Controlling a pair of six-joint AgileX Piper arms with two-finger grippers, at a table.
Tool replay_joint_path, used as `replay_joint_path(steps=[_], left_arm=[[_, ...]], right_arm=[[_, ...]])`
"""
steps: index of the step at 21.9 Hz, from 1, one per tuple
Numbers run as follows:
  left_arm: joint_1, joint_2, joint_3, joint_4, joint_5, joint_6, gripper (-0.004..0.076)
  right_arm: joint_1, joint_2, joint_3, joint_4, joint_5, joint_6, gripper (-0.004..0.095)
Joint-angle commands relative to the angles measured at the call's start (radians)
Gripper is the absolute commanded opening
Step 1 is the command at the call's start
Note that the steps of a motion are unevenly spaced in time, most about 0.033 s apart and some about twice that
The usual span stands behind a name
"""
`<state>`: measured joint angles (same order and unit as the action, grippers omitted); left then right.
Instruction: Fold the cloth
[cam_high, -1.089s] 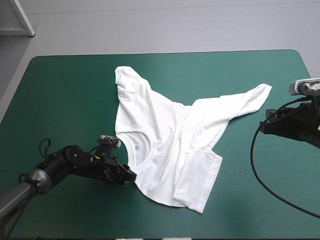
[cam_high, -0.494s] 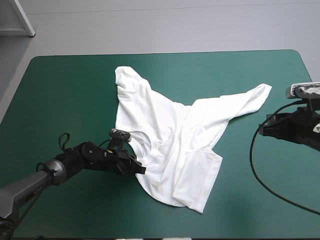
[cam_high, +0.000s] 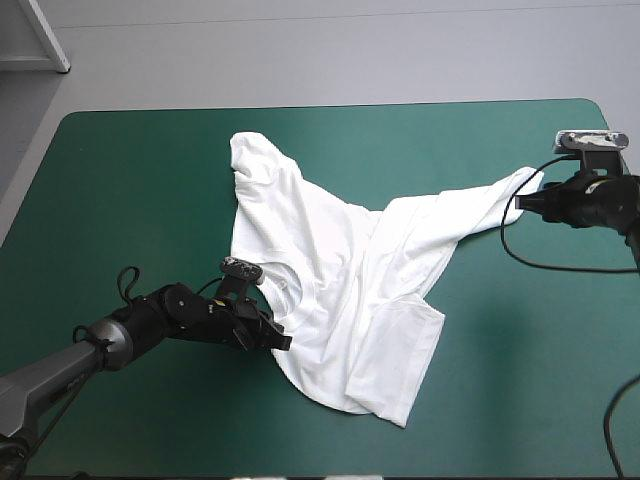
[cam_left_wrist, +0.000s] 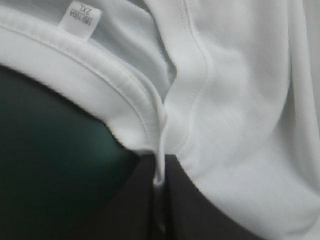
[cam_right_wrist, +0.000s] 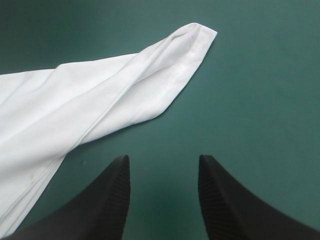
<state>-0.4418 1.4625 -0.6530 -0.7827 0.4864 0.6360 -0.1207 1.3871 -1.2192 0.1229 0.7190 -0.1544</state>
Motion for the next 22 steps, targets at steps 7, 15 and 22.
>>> replay_joint_path(steps=[7,15,22], left_arm=[[-0.011,0.016,0.012,0.022,0.009,0.011,0.0019],[-0.011,0.016,0.012,0.030,0.013,0.015,0.0019],[-0.011,0.016,0.012,0.030,0.013,0.026,0.0019]], right_arm=[[-0.112,0.391,-0.341,0.162,-0.086,-0.180,0.0473],[-0.112,0.623,-0.528,0.161,-0.151,-0.198,0.0615],[-0.112,0.759,-0.638,0.142,-0.155,-0.200,0.0607]])
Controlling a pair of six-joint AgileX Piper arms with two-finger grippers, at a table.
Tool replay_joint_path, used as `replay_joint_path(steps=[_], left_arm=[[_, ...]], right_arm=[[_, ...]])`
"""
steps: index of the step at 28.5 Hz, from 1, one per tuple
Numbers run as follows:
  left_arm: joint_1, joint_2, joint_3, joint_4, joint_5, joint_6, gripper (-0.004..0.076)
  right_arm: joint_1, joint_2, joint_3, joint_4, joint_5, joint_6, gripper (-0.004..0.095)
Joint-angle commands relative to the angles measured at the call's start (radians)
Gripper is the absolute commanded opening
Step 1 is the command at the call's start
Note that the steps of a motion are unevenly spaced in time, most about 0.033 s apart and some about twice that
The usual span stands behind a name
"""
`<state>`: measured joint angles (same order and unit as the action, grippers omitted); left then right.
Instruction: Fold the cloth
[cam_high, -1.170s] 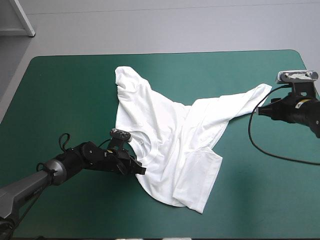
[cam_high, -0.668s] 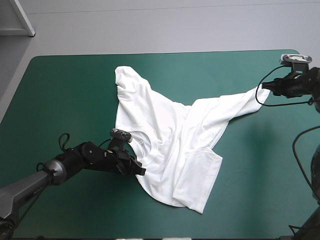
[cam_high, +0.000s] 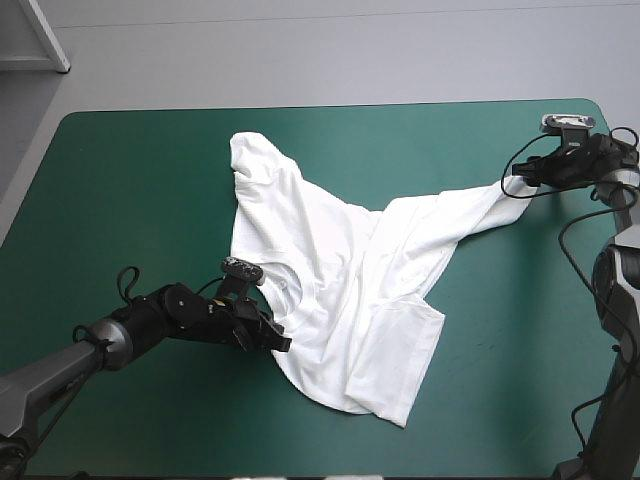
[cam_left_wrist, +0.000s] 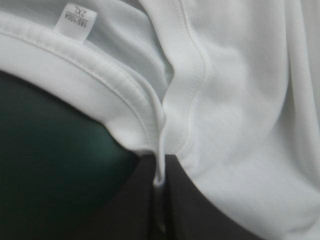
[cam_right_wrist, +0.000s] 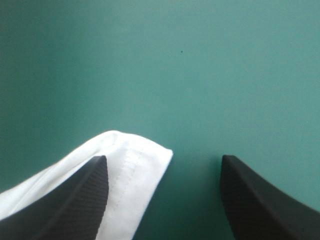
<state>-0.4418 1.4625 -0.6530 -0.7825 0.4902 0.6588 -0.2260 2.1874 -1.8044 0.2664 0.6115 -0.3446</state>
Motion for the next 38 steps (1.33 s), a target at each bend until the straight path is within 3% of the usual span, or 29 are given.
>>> replay_joint_path(steps=[1,6,14,20,29,33,38], left_arm=[[-0.011,0.016,0.012,0.030,0.009,0.003,0.0019],[-0.011,0.016,0.012,0.030,0.006,0.003,0.0019],[-0.011,0.016,0.012,0.023,-0.003,0.003,0.0019],[-0.011,0.016,0.012,0.023,-0.011,0.003,0.0019],[-0.011,-0.093,0.012,0.027,-0.041,-0.002,0.0019],[0.026,-0.251,-0.057,0.172,-0.008,-0.141,0.0019],[0.154,-0.435,-0.280,0.397,0.085,-0.293,0.0019]], right_arm=[[-0.007,-0.028,-0.061,-0.001,-0.046,-0.010,0.0607],[-0.001,-0.008,-0.061,0.003,0.012,-0.018,0.0570],[0.054,-0.004,-0.061,0.014,0.059,-0.085,0.0273],[0.071,-0.004,-0.061,0.017,0.079,-0.087,-0.0019],[0.071,-0.103,-0.083,-0.023,0.189,-0.046,-0.0015],[0.071,-0.252,-0.097,-0.026,0.209,-0.043,-0.0015],[0.071,-0.466,-0.097,0.022,0.237,-0.043,-0.0016]])
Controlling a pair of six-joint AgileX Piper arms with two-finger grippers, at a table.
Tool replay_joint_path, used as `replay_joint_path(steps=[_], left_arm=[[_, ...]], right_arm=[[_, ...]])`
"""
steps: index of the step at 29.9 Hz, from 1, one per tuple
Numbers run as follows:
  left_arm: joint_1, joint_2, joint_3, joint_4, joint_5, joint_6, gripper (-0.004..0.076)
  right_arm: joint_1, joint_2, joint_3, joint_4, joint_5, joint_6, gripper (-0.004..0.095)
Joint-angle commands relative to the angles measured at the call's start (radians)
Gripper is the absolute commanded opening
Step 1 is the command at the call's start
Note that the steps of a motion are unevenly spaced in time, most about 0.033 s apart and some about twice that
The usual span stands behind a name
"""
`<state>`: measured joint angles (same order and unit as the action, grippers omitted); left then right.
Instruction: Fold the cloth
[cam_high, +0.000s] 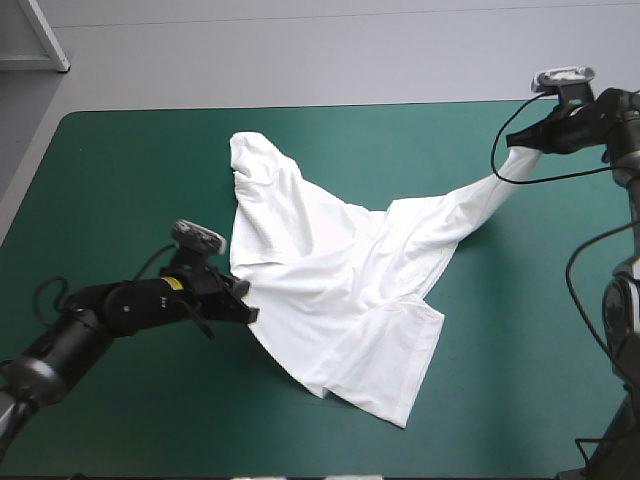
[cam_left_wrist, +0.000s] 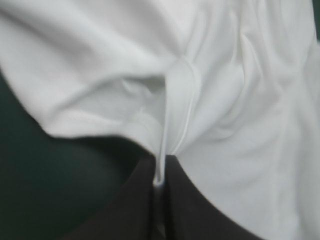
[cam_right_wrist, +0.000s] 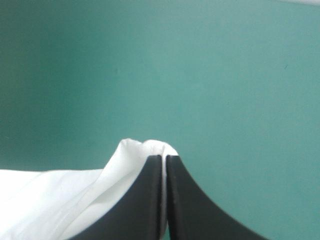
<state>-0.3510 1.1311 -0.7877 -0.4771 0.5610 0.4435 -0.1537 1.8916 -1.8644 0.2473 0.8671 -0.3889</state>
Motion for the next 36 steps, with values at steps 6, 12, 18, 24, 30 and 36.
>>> replay_joint_path(steps=[6,12,18,24,30,36], left_arm=[[0.201,-0.174,-0.560,0.238,0.126,-0.092,0.0019],[0.227,-0.166,-0.924,0.317,0.154,-0.114,0.0019],[0.227,-0.166,-1.190,0.344,0.165,-0.119,0.0019],[0.227,-0.146,-1.448,0.382,0.215,-0.120,0.0019],[0.227,-0.120,-1.522,0.379,0.245,-0.124,0.0019],[0.227,-0.074,-1.416,0.380,0.280,-0.126,0.0019]], right_arm=[[-0.001,-0.442,-0.037,0.045,-0.037,-0.006,-0.0017],[-0.001,-0.675,-0.037,0.056,-0.112,-0.006,-0.0017],[-0.001,-0.909,-0.037,0.090,-0.223,-0.034,-0.0018],[-0.001,-1.084,-0.037,0.091,-0.237,-0.061,-0.0017],[-0.001,-1.143,-0.037,0.089,-0.223,-0.085,-0.0017],[-0.001,-1.064,-0.037,0.083,-0.181,-0.083,-0.0017]])
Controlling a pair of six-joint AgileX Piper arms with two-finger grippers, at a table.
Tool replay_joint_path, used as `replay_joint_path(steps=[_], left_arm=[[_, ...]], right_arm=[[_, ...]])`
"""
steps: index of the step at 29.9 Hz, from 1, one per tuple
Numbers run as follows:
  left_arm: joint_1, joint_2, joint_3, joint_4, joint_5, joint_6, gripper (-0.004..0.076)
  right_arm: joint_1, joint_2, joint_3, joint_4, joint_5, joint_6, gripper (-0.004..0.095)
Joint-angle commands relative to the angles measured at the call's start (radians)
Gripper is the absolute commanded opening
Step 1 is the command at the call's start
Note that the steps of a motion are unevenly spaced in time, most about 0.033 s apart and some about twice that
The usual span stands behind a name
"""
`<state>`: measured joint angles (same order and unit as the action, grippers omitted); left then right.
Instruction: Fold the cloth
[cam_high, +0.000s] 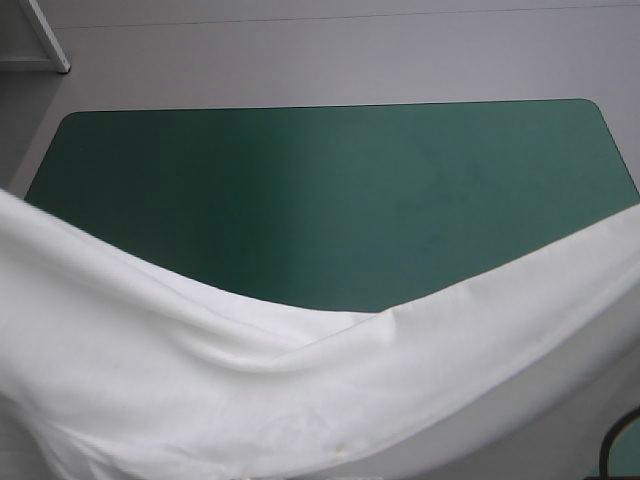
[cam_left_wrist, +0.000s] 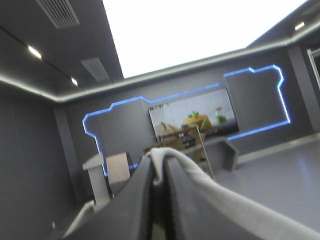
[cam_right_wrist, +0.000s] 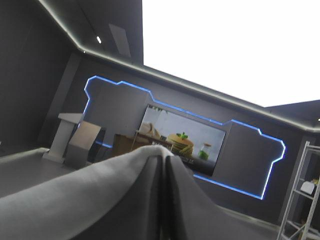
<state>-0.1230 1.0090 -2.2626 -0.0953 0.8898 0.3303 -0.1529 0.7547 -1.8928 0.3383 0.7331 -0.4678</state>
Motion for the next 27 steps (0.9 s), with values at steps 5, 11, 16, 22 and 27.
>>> replay_joint_path(steps=[5,11,16,22,27], left_arm=[[-0.001,0.110,0.282,-0.002,-0.057,-0.013,0.0019],[-0.001,0.270,0.538,-0.002,-0.094,-0.013,0.0019],[-0.001,0.504,0.636,-0.033,-0.152,-0.003,0.0019],[-0.005,0.696,0.612,-0.065,-0.291,-0.001,0.0019],[-0.005,0.721,0.608,-0.043,-0.320,0.002,0.0019]], right_arm=[[-0.002,0.186,0.037,-0.025,0.029,0.022,-0.0017],[-0.002,0.393,0.275,-0.028,0.003,0.030,-0.0017],[-0.002,0.651,0.384,-0.023,-0.090,0.001,-0.0017],[-0.002,0.965,0.252,-0.013,-0.113,-0.001,-0.0016],[0.002,1.092,0.130,0.018,-0.097,-0.003,-0.0015]])
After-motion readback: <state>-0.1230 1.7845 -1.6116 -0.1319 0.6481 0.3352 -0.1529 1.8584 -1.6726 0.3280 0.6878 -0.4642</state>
